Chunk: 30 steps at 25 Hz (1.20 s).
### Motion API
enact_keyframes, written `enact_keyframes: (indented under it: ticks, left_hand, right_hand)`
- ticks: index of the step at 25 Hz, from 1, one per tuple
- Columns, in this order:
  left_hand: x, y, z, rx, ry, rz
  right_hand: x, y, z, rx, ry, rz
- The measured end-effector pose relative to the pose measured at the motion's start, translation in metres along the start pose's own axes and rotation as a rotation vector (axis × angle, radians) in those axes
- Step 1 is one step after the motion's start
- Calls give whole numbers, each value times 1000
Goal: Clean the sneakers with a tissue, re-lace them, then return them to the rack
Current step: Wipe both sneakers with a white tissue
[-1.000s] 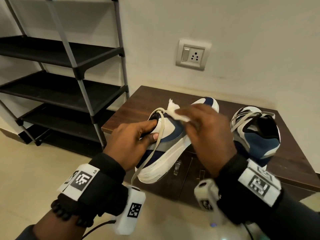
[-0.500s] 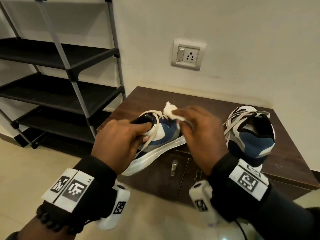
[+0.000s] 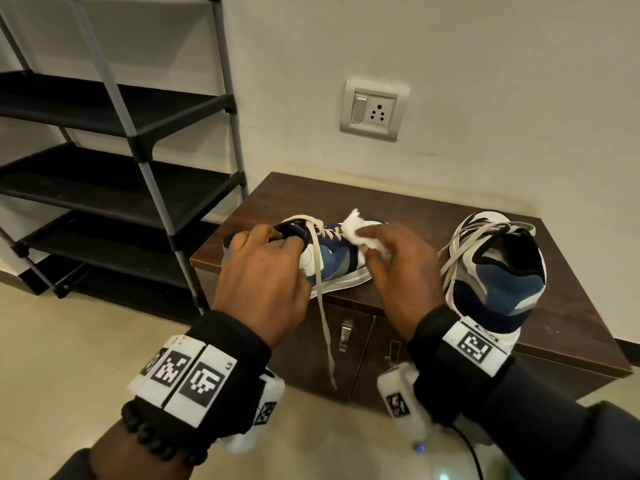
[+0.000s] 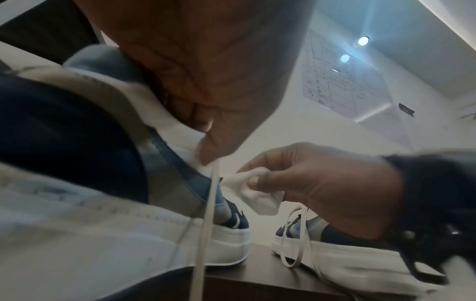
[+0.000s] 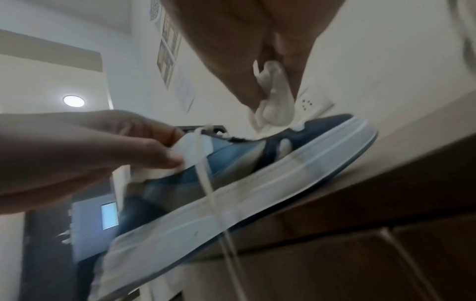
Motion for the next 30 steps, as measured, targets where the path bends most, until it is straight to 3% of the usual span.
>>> enact_keyframes:
  ticks: [2, 4, 6, 9, 12, 14, 17, 20, 23, 26, 28, 30]
  left_hand:
    - [1, 3, -2, 20, -58, -20]
    - [3, 5, -2, 37, -79, -9]
    - [6, 3, -1, -16, -44, -16]
    - [9, 1, 16, -91, -15, 39]
    - [4, 0, 35, -47, 28, 26]
    - [3, 0, 36, -66, 42, -7]
    - [12, 8, 29, -142, -106, -19]
    - [20, 17, 28, -80, -239, -31]
    - [22, 19, 30, -98, -260, -48]
    - [20, 17, 32, -108, -257, -20]
    - [19, 15, 33, -129, -254, 2]
    - [19, 14, 34, -140, -251, 32]
  right_hand:
    - [19, -11, -24, -81, 98, -102]
    - [21, -2, -32, -184, 167, -20]
    - [8, 12, -23, -210, 112, 85]
    - [4, 6, -3, -121, -50, 85]
    - [25, -15, -25, -233, 36, -13]
    - [20, -9, -24, -338, 58, 81]
    - [4, 7, -1, -270, -66, 200]
    - [13, -11, -4, -72, 15, 108]
    - [14, -12, -8, -193, 34, 184]
    - [10, -8, 3, -6, -40, 313]
    - [15, -12, -2, -31, -19, 220]
    - [14, -10, -6, -215, -32, 240]
Point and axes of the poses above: each hand's wrist, its own x-axis towards the middle knuckle, its own y-axis out of the palm, z = x × y, the point moved 4 cm from there along x, towards the middle knuckle, and after that the axes turned 1 degree about y, right-handed, at the moved point
